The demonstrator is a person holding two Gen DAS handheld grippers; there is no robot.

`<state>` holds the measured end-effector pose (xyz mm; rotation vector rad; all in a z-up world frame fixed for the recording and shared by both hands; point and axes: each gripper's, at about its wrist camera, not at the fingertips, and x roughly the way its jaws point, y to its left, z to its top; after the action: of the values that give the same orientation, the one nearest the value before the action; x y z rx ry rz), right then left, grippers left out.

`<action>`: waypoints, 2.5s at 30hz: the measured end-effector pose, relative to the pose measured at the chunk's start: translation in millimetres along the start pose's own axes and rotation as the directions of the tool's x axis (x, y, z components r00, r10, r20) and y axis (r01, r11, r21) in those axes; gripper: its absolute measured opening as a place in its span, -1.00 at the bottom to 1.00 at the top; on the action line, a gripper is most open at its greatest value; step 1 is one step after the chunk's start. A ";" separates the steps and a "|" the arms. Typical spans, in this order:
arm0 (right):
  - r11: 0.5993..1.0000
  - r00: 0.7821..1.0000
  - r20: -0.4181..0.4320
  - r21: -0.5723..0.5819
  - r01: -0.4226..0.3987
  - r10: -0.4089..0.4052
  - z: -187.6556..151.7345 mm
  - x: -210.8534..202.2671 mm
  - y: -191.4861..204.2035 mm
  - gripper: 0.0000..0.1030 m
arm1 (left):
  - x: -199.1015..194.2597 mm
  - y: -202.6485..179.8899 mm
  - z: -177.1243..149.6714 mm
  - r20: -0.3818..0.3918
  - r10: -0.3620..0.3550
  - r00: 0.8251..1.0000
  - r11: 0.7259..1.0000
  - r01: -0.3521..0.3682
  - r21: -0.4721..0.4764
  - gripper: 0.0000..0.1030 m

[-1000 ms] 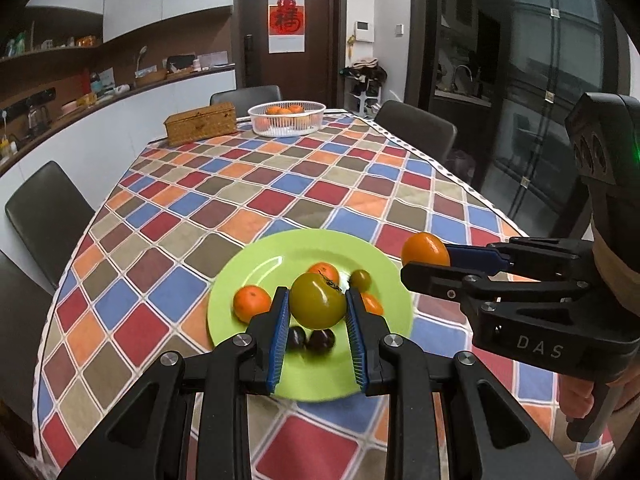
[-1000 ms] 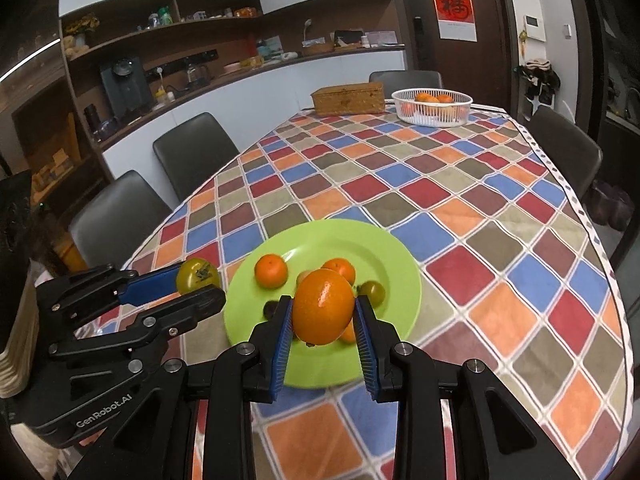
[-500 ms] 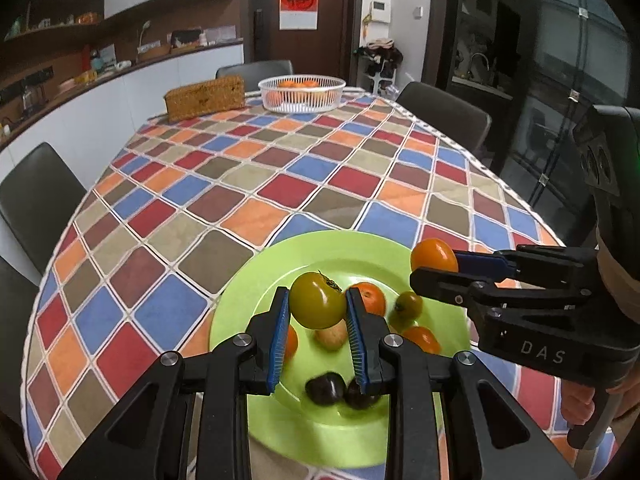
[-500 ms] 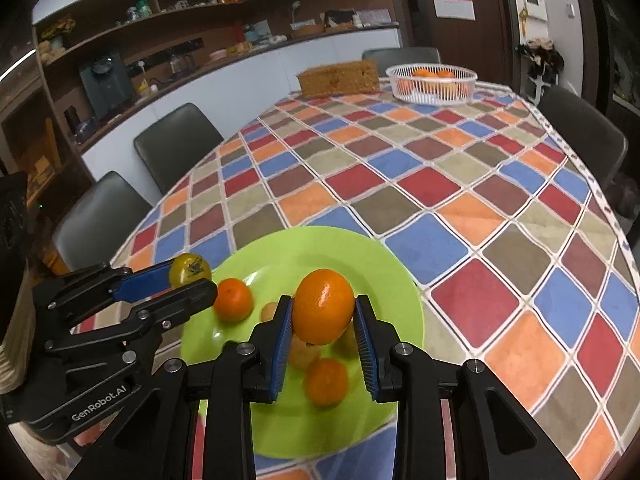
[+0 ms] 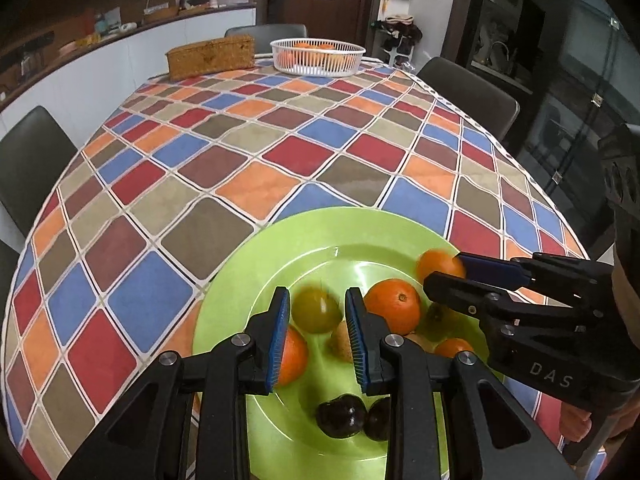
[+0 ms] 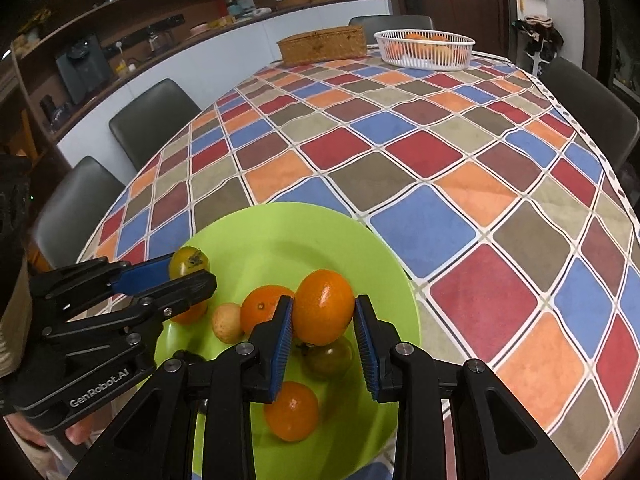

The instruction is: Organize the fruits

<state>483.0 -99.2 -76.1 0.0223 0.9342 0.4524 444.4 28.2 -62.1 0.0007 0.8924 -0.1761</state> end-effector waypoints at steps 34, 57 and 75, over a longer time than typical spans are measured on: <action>0.992 0.958 0.262 -0.020 0.128 -0.118 -136.6 -208.4 44.8 0.44 | -215.4 -76.9 -127.8 0.299 0.198 0.933 0.975 -0.218 0.034 0.72; 0.989 0.933 0.333 -0.007 0.144 -0.134 -212.5 -277.3 64.7 0.49 | -286.7 -104.1 -192.8 0.385 0.196 0.902 0.978 -0.208 -0.010 0.89; 0.988 0.920 0.368 -0.012 0.151 -0.136 -233.8 -300.4 76.1 0.49 | -307.6 -109.8 -209.7 0.427 0.172 0.888 0.983 -0.181 -0.019 0.93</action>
<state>120.2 -186.6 30.9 0.0012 0.5528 0.3154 76.3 -17.6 52.3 0.0612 0.4468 -0.0115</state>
